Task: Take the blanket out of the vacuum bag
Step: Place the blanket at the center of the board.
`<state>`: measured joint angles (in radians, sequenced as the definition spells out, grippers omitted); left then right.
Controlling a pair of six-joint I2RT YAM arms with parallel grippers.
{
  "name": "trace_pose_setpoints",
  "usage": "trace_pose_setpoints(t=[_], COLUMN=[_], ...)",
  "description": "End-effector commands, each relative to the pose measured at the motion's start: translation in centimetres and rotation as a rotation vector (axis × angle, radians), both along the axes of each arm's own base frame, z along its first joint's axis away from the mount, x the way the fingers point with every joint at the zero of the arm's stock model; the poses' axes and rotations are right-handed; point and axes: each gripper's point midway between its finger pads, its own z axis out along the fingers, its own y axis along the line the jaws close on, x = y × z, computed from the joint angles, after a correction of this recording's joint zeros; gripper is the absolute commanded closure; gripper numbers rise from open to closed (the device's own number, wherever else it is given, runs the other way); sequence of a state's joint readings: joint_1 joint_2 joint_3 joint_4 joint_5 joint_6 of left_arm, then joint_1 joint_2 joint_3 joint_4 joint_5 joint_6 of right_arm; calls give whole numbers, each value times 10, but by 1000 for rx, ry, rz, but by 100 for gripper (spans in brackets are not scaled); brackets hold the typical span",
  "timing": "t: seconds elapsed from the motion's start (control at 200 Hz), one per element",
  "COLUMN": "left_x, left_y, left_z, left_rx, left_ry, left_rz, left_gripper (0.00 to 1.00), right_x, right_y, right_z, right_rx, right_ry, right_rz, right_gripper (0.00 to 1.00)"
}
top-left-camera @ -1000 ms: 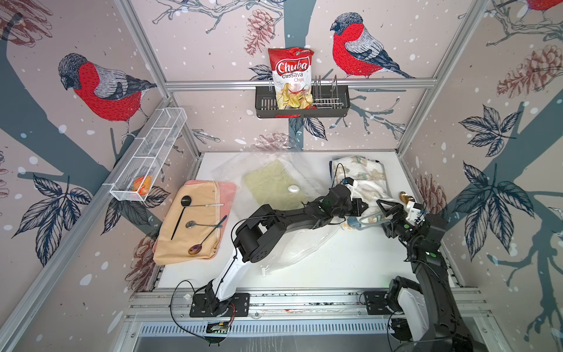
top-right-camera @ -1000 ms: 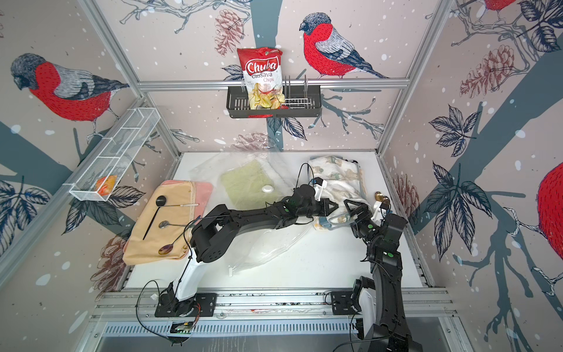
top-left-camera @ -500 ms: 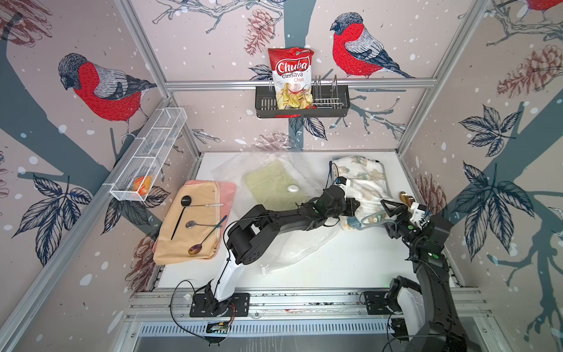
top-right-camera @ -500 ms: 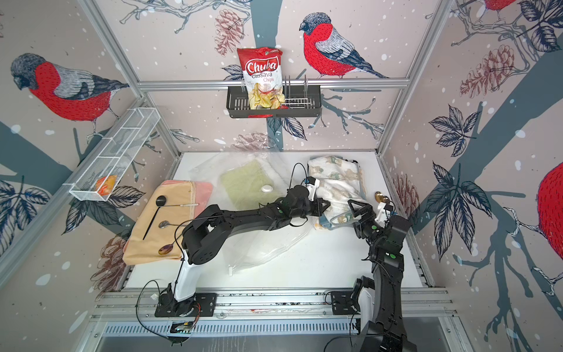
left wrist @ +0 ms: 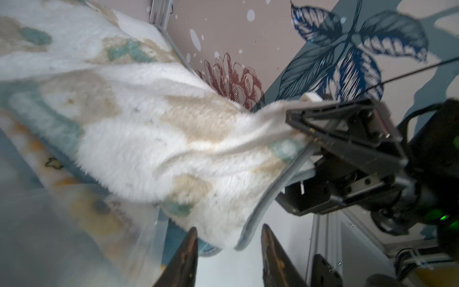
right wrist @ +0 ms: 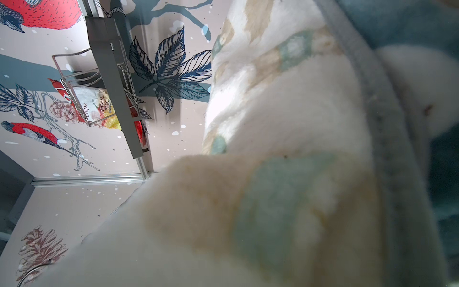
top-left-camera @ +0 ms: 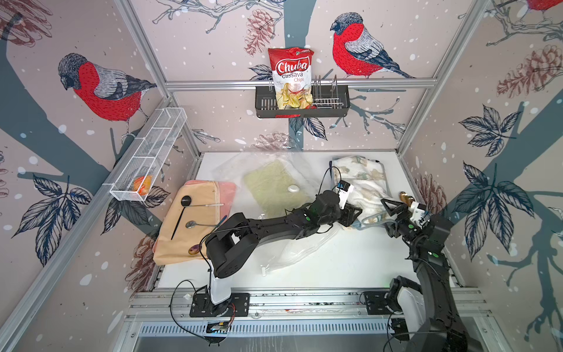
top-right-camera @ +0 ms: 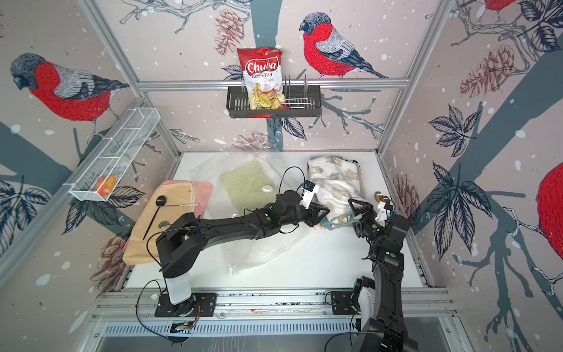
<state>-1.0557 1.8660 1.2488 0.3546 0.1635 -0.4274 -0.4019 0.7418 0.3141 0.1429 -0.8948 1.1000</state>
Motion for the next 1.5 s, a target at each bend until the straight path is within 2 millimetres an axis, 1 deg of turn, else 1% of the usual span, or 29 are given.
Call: trace_pose_setpoints(t=[0.0,0.05,0.17,0.2,0.31,0.405,0.47,0.635,0.735,0.845,0.91,0.986,1.046,1.116,1.166,1.371,1.496], left_x=[-19,-27,-47,-49,-36,-34,-32,-14,-4,-4,-1,3,10,20,26,56,62], left_y=[-7,-14,-35,-42,-62,-73,-74,-67,-69,-79,-83,-84,-81,-75,-73,-58,-55], left_z=[1,6,33,35,34,22,18,15,13,13,16,17,17,16,11,-9,-15], left_rx=[75,74,57,59,74,78,76,89,80,53,31,24,34,37,45,86,102], left_ry=[-203,-246,-381,-393,-407,-402,-409,-465,-499,-506,-514,-533,-541,-529,-507,-421,-410], left_rz=[-84,-110,-147,-154,-125,-133,-122,-10,37,19,32,56,101,141,156,237,249], left_gripper=[58,55,46,45,45,45,45,45,49,52,59,77,100,100,100,100,100], right_x=[3,3,3,3,5,5,5,4,3,2,2,2,2,1,0,-4,-3], right_y=[0,0,0,1,3,4,4,5,8,10,11,11,10,9,7,-11,-16], right_z=[9,8,5,5,6,8,10,7,6,5,6,7,7,7,6,6,11], right_rx=[-11,-10,-7,-6,2,5,5,7,15,23,28,29,25,22,25,40,51], right_ry=[-43,-40,-32,-31,-30,-35,-39,-33,-36,-34,-34,-35,-34,-32,-31,-41,-64], right_rz=[1,0,2,6,16,20,22,28,35,43,47,50,52,52,51,5,-12], right_gripper=[0,0,0,0,0,0,0,0,0,0,0,0,0,0,0,0,0])
